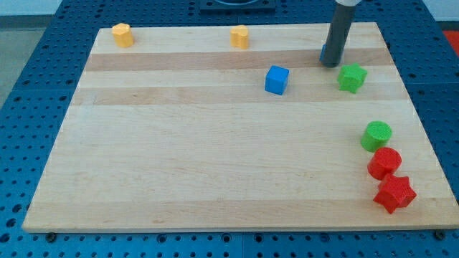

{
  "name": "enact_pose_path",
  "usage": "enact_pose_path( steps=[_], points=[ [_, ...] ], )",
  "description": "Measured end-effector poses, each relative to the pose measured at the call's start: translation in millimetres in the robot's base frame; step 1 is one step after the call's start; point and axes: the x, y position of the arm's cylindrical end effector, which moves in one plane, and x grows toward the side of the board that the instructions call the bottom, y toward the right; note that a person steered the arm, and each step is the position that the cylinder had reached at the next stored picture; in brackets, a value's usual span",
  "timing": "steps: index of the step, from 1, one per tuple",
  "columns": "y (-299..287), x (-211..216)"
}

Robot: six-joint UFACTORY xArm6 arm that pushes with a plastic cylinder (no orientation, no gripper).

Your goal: Push blue cube to the left centre of the board

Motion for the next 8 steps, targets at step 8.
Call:
enact_pose_path(
  steps=[8],
  points=[
    [-29.9,4.7]
  ],
)
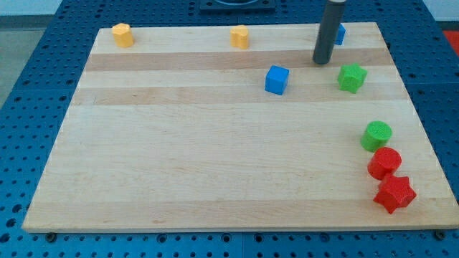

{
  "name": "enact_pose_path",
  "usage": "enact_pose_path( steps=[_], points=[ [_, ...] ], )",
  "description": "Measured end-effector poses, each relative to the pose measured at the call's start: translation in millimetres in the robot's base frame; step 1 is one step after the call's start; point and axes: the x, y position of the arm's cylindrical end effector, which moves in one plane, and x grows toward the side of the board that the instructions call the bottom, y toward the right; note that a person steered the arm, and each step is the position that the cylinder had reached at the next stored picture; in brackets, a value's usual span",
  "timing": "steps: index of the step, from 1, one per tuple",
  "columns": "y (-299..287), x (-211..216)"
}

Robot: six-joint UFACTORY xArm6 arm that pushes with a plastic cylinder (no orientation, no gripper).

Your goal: Push blue cube to the left centre of the board

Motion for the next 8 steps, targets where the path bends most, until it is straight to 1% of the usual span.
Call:
enact_pose_path(
  steps=[1,3,4,5,7,8],
  points=[
    [-29.2,23.0],
    [-89.0,50.0],
    [-105.9,72.1],
    [-105.9,89.5],
    [-154.9,117.9],
    [-157.3,141.9]
  ],
)
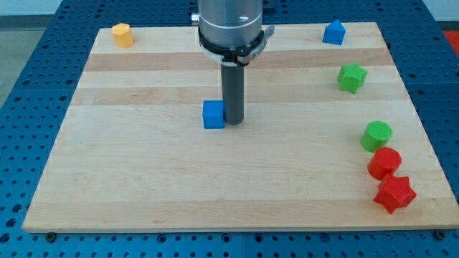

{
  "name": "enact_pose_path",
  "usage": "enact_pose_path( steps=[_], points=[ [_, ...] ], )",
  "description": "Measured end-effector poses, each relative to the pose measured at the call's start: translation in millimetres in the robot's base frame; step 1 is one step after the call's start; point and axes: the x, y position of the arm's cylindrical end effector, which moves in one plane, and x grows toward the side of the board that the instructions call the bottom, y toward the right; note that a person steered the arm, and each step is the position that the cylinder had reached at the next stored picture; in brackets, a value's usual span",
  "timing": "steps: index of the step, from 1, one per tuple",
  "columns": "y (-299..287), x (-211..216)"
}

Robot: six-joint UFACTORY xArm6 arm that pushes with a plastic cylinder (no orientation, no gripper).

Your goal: Push blue cube to the left centre of the board

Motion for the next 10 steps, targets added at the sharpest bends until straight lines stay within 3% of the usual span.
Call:
enact_pose_path(
  steps=[2,7,10],
  points=[
    [-23.8,5.0],
    [-48.9,-44.1],
    [-112.6,-48.7]
  ],
)
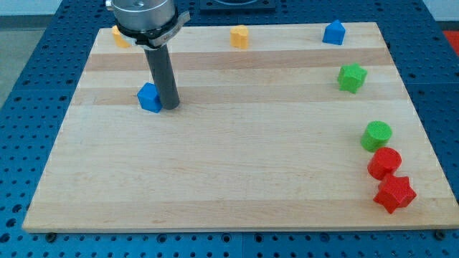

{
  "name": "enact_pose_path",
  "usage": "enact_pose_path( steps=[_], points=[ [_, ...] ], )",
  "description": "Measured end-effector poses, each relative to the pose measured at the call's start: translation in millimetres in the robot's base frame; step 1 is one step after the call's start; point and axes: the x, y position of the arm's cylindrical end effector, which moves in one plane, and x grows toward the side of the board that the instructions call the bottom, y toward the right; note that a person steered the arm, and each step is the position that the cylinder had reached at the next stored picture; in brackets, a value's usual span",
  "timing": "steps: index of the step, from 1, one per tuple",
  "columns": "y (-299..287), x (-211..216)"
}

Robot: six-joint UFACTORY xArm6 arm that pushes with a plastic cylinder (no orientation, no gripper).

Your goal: Push blue cube to the left centre of the board

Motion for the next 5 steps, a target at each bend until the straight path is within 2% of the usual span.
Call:
enact_pose_path(
  steps=[1,4,5],
  points=[
    [-0.3,-14.8],
    [-78.2,-17.1],
    [-79.1,-17.0]
  ],
)
